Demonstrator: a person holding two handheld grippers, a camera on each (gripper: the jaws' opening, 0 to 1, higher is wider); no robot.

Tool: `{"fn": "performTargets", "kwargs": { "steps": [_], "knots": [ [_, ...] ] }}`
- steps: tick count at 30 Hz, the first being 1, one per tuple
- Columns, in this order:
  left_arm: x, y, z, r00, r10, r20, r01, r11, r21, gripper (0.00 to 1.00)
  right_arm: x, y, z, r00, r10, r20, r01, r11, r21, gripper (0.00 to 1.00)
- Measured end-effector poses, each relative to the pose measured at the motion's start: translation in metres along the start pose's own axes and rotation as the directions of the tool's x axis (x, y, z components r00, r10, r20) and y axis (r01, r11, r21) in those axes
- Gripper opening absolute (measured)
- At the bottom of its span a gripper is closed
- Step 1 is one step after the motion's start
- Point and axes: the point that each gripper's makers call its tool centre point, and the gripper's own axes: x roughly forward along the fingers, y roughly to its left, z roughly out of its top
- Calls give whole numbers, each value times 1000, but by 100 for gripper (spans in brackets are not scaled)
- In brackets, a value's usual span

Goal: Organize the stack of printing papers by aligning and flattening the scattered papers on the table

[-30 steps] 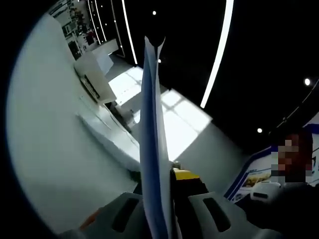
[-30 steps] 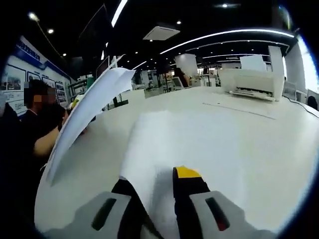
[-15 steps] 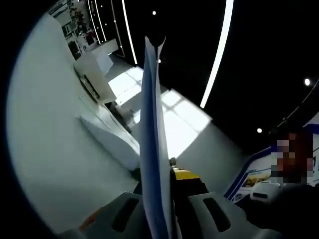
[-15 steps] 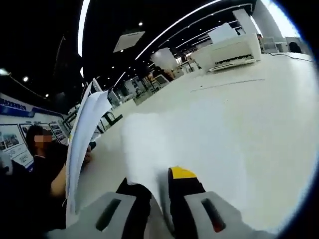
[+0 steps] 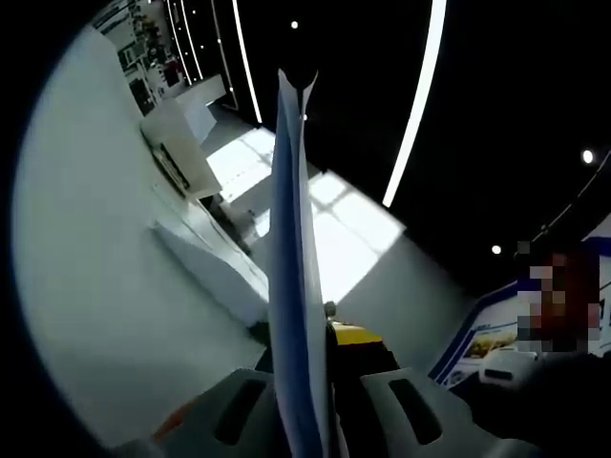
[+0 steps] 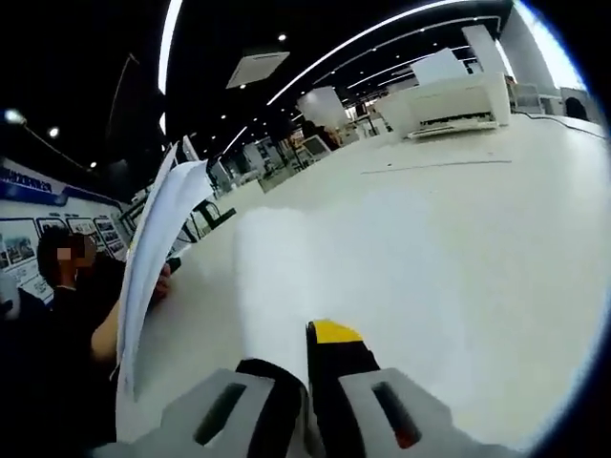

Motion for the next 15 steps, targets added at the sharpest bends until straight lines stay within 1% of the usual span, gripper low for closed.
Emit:
{"fn": "performTargets", "kwargs": {
  "steps": [1, 2, 3, 4, 6, 10, 15],
  "knots": [
    [0, 0, 0, 1000, -1, 0, 1, 1000, 0, 6, 0, 1, 2, 1000, 14, 9, -15, 998, 68, 1],
    [0, 0, 0, 1000, -1, 0, 1, 1000, 0, 6, -1, 3, 3, 1000, 28, 12, -29, 996, 90, 3],
    [0, 0, 0, 1000, 0, 0, 0, 1000, 0, 6, -1, 3, 4, 999, 35, 18, -37, 996, 85, 8],
    [0, 0, 0, 1000, 0, 0, 0, 1000, 0, 6, -1, 4, 4, 999, 40, 19, -41, 996, 85, 10],
    [0, 0, 0, 1000, 0, 0, 0, 1000, 0, 6, -2, 6, 4, 999, 47, 21, -48, 995, 84, 11],
    [0, 0, 0, 1000, 0, 0, 0, 1000, 0, 6, -2, 5, 4, 999, 44, 27, -47, 993, 112, 9],
    [0, 0, 0, 1000, 1, 0, -1, 1000, 0, 6, -2, 2, 4, 999, 27, 21, -29, 993, 111, 5]
  ]
}}
